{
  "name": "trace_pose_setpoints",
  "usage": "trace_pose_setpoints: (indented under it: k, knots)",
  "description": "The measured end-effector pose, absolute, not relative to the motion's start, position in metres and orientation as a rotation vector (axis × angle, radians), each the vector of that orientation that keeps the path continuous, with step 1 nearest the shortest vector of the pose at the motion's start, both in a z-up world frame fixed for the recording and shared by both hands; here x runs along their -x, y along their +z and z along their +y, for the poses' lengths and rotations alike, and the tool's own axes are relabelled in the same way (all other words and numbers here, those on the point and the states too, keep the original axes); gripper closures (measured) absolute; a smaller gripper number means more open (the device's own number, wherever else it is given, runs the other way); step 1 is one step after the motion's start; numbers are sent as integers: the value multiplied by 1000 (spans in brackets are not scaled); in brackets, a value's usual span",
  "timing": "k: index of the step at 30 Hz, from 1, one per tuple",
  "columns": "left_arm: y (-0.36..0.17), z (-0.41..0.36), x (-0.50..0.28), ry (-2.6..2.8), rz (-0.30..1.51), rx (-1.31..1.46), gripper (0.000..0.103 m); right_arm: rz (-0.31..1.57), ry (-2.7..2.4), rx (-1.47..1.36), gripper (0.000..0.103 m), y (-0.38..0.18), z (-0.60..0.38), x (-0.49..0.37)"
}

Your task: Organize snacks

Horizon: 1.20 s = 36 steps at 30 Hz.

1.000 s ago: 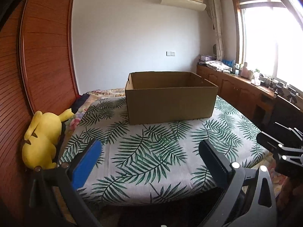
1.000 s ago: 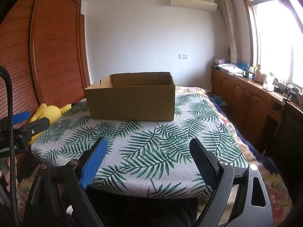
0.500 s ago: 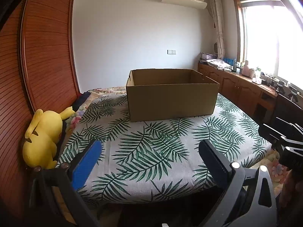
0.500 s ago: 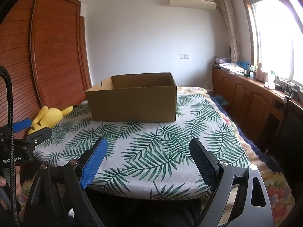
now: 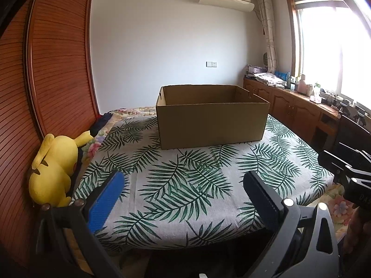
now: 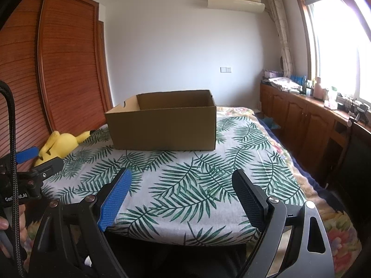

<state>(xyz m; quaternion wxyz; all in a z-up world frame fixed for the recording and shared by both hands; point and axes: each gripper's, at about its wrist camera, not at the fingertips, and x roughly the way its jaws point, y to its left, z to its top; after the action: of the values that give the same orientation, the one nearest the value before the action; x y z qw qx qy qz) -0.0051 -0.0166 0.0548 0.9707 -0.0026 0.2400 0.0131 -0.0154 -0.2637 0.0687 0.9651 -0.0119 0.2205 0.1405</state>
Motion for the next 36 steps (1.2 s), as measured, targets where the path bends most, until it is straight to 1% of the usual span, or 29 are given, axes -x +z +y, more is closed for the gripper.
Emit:
trace_pose_setpoints:
  k: [36]
  knots:
    - [49, -19, 4, 21, 497, 2, 0, 445, 282, 19, 13, 68, -265, 15]
